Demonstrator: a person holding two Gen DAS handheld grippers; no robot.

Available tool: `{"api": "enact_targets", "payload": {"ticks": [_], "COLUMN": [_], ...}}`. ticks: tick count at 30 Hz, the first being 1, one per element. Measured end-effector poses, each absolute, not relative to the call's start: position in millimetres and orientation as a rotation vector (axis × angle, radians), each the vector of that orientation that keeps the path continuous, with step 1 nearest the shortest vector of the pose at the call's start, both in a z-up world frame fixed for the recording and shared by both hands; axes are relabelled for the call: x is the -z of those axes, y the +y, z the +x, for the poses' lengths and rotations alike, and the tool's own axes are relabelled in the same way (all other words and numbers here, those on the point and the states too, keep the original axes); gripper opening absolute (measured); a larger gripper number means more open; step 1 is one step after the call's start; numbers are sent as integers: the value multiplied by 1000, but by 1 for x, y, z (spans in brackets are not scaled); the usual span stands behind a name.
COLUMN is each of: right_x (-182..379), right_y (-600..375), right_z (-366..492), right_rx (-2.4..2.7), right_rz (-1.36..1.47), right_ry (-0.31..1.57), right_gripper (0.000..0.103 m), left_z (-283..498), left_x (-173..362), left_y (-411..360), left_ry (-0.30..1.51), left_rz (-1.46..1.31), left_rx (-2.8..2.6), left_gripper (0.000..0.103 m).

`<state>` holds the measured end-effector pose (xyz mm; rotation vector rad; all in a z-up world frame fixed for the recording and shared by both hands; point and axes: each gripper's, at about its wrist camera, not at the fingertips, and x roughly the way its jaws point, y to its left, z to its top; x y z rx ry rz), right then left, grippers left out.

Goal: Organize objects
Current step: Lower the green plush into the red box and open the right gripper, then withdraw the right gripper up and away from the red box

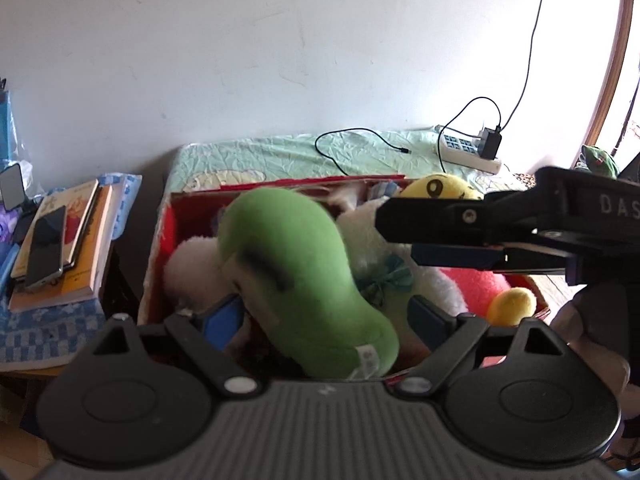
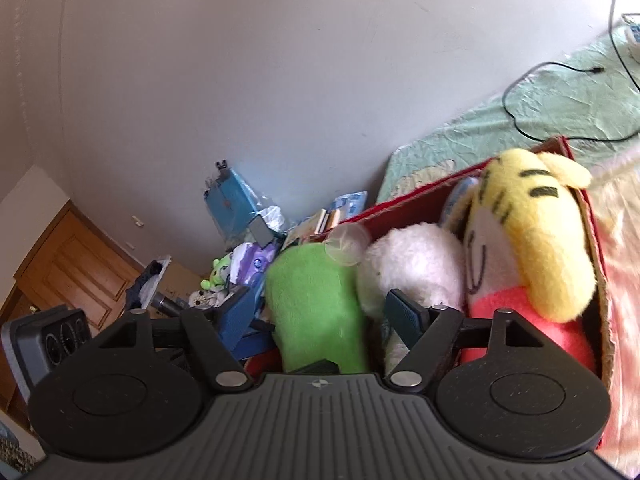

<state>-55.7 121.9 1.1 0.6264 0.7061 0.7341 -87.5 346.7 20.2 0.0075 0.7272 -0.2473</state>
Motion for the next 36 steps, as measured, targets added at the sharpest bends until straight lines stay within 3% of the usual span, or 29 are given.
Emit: {"api": "enact_targets", "payload": {"ticks": [13, 19, 36], "right_x": [-2, -7, -23], "right_y": [119, 117, 98], "right_z": [-67, -80, -131], "right_rx": [-703, -662, -442], "right_rz": [600, 548, 409], "right_ry": [716, 690, 630], "right_gripper": [70, 69, 68], "left_z": [-83, -99, -137], "left_x": [-9, -19, -19], "left_y": [332, 329, 281], "left_ry": [794, 772, 860], "left_rz": [3, -1, 63], "left_rx": [221, 231, 209], "left_gripper": [83, 92, 94]}}
